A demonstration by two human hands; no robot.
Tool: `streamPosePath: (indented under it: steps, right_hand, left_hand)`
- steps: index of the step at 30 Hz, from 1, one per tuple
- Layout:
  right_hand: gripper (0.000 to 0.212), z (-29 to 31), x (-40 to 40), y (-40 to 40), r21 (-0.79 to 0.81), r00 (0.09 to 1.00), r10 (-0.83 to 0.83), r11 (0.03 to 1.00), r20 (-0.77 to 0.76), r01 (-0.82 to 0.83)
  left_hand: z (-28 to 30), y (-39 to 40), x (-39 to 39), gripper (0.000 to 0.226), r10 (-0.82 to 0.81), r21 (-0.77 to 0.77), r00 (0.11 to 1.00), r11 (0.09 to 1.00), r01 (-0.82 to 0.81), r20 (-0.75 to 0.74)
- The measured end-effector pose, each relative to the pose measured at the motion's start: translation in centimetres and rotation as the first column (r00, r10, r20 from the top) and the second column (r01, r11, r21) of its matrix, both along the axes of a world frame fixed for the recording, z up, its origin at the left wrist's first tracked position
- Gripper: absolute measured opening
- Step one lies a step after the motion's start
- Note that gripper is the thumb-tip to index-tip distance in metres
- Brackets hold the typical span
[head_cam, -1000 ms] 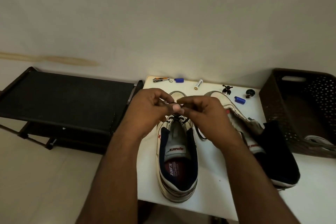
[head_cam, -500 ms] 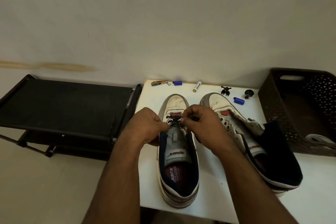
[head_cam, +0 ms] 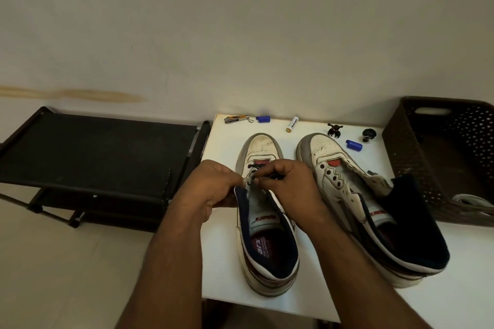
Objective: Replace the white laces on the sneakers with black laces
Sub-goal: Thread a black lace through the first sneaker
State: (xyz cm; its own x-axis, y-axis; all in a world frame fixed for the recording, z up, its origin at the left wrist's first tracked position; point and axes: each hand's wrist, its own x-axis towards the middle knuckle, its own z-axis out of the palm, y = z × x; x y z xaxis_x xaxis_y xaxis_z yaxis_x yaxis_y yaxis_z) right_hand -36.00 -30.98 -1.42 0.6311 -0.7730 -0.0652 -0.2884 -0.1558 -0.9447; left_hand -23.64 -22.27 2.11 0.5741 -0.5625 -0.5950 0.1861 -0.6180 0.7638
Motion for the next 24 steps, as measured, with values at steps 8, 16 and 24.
streamPosePath:
  steps: [8, 16, 24]
  right_hand:
    - [0.015, -0.8, 0.3, 0.7, 0.012, 0.995, -0.093, 0.996, 0.042, 0.093]
    - [0.019, -1.1, 0.2, 0.6, 0.118, 0.987, -0.089, 0.990, 0.134, 0.073]
    - [0.014, -1.0, 0.3, 0.9, -0.008, 0.998, -0.053, 0.999, 0.029, 0.053]
  left_hand:
    - [-0.1, 0.1, 0.1, 0.006, 0.017, 0.012, 1.000, 1.000, -0.017, 0.001]
    - [0.1, 0.1, 0.0, 0.003, 0.027, 0.002, 0.999, 1.000, -0.026, -0.026]
    - [0.2, 0.1, -0.1, 0.006, 0.033, -0.027, 0.998, 0.999, -0.034, -0.044]
